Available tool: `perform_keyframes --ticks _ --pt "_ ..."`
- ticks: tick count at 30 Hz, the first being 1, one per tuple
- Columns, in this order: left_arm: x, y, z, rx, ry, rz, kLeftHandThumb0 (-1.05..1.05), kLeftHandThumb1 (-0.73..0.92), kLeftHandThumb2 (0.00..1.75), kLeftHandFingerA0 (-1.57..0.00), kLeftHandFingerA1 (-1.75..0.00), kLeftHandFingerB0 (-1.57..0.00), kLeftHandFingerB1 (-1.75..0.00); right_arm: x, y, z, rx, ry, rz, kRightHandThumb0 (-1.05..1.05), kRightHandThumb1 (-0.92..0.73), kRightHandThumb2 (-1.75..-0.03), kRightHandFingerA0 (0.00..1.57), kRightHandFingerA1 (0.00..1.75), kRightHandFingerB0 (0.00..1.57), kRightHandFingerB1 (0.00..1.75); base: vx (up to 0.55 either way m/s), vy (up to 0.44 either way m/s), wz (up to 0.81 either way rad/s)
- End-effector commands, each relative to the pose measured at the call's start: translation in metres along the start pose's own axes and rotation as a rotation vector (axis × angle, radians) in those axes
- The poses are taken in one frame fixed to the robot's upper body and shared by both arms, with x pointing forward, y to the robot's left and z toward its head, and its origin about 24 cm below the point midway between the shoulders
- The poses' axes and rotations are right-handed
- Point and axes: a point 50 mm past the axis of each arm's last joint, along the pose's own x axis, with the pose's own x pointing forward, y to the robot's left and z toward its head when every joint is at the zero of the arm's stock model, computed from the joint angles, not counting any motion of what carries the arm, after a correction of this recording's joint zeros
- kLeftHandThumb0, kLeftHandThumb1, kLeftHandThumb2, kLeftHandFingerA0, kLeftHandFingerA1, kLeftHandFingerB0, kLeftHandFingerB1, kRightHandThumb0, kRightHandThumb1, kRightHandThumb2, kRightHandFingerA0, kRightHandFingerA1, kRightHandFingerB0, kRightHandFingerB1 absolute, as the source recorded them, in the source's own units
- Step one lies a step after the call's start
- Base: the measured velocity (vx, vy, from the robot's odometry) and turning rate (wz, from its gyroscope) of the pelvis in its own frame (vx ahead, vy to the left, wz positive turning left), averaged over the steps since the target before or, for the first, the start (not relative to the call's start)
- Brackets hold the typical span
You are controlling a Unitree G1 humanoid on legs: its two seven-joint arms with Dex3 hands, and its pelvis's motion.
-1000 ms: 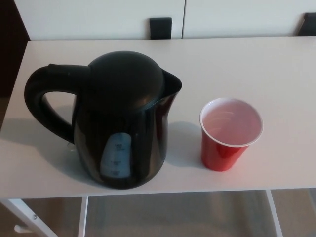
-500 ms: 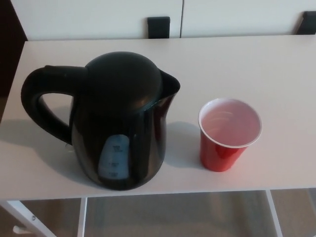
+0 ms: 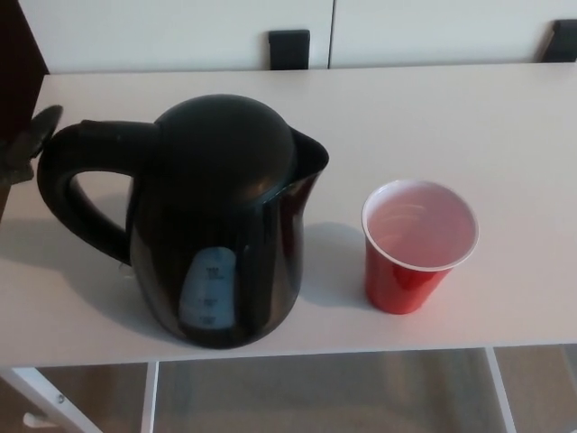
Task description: The robot walk towards a table in front and uses its left hand to pick up the pot from the base and pour water to the cup on the right hand side
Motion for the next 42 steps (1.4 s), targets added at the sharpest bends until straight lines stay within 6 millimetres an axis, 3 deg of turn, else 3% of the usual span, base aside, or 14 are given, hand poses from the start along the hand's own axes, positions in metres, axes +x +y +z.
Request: perform_keyframes --ticks 1,19,24,25,26,27,28,32,35,36,38,40,41,42 --pt "-0.007 -0.001 -0.019 0.071 0.043 -0.049 -0.54 0.36 0.72 -0.03 -0.29 -0.06 -0.22 -0.003 -0.007 -0.004 0.001 0.008 -0.012 -0.38 -0.68 -0.6 0.69 0.58 0.45 0.43 0.0 0.0 0.0" --pt "-0.027 0.008 -0.033 0.098 0.08 -0.165 -0.58 0.37 0.75 -0.02 -0.23 -0.03 -0.17 -0.002 -0.006 -0.001 -0.021 -0.002 -0.016 -0.4 -0.69 -0.6 0.69 0.57 0.45 0.43 0.0 0.0 0.0" --pt "-0.03 0.021 -0.032 0.074 0.082 -0.135 -0.57 0.37 0.74 -0.04 -0.25 -0.04 -0.17 0.001 -0.006 -0.001 0.006 0.011 -0.014 -0.37 -0.67 -0.59 0.68 0.59 0.45 0.43 0.0 0.0 0.0" --pt "-0.031 0.024 -0.032 0.061 0.086 -0.127 -0.54 0.47 0.53 -0.06 -0.26 0.0 -0.22 0.001 -0.006 -0.001 0.009 0.013 -0.015 -0.39 -0.67 -0.6 0.7 0.61 0.46 0.43 0.0 0.0 0.0" --pt "-0.032 0.029 -0.032 0.045 0.091 -0.117 -0.54 0.47 0.53 -0.06 -0.26 0.0 -0.22 0.001 -0.006 -0.002 0.013 0.014 -0.017 -0.39 -0.67 -0.6 0.7 0.61 0.46 0.43 0.0 0.0 0.0" --pt "-0.033 0.037 -0.033 0.026 0.093 -0.105 -0.54 0.37 0.74 -0.01 -0.25 -0.01 -0.18 0.001 -0.006 -0.001 0.021 0.01 -0.019 -0.37 -0.66 -0.59 0.68 0.59 0.45 0.43 0.0 0.0 0.0" --pt "-0.035 0.043 -0.033 0.016 0.095 -0.097 -0.51 0.49 0.58 -0.03 -0.25 0.0 -0.19 0.001 -0.007 -0.001 0.023 0.007 -0.02 -0.37 -0.67 -0.6 0.68 0.59 0.45 0.43 0.0 0.0 0.0" --pt "-0.039 0.057 -0.035 0.005 0.1 -0.082 -0.46 0.49 0.55 -0.02 -0.25 0.0 -0.16 0.001 -0.007 -0.002 0.027 0.014 -0.017 -0.37 -0.67 -0.6 0.69 0.58 0.47 0.43 0.0 0.0 0.0" --pt "-0.044 0.063 -0.035 -0.014 0.101 -0.078 -0.47 0.41 0.68 -0.04 -0.26 0.0 -0.16 0.002 -0.007 0.0 0.025 0.013 -0.018 -0.37 -0.67 -0.6 0.69 0.57 0.46 0.43 0.0 0.0 0.0" --pt "-0.046 0.063 -0.035 -0.022 0.1 -0.087 -0.43 0.49 0.55 -0.02 -0.26 0.0 -0.2 0.002 -0.006 0.0 0.025 0.009 -0.014 -0.36 -0.68 -0.59 0.67 0.57 0.46 0.43 0.0 0.0 0.0" --pt "-0.051 0.06 -0.035 -0.032 0.094 -0.112 -0.46 0.41 0.68 -0.03 -0.26 0.0 -0.17 0.003 -0.006 0.002 0.023 0.002 -0.011 -0.37 -0.67 -0.6 0.69 0.58 0.46 0.43 0.0 0.0 0.0" --pt "-0.056 0.057 -0.036 -0.029 0.092 -0.134 -0.46 0.47 0.57 -0.04 -0.25 -0.01 -0.2 0.004 -0.007 0.003 0.019 0.0 -0.018 -0.36 -0.67 -0.59 0.69 0.58 0.47 0.43 0.0 0.0 0.0" --pt "-0.06 0.054 -0.037 -0.035 0.099 -0.153 -0.48 0.34 0.73 0.0 -0.28 0.0 -0.21 0.004 -0.007 0.004 0.003 -0.001 -0.016 -0.38 -0.68 -0.6 0.69 0.58 0.47 0.43 0.0 0.0 0.0" --pt "-0.065 0.05 -0.038 -0.043 0.106 -0.175 -0.48 0.34 0.73 0.0 -0.28 0.0 -0.21 0.003 -0.007 0.004 -0.016 -0.003 -0.013 -0.38 -0.68 -0.6 0.69 0.58 0.47 0.43 0.0 0.0 0.0"
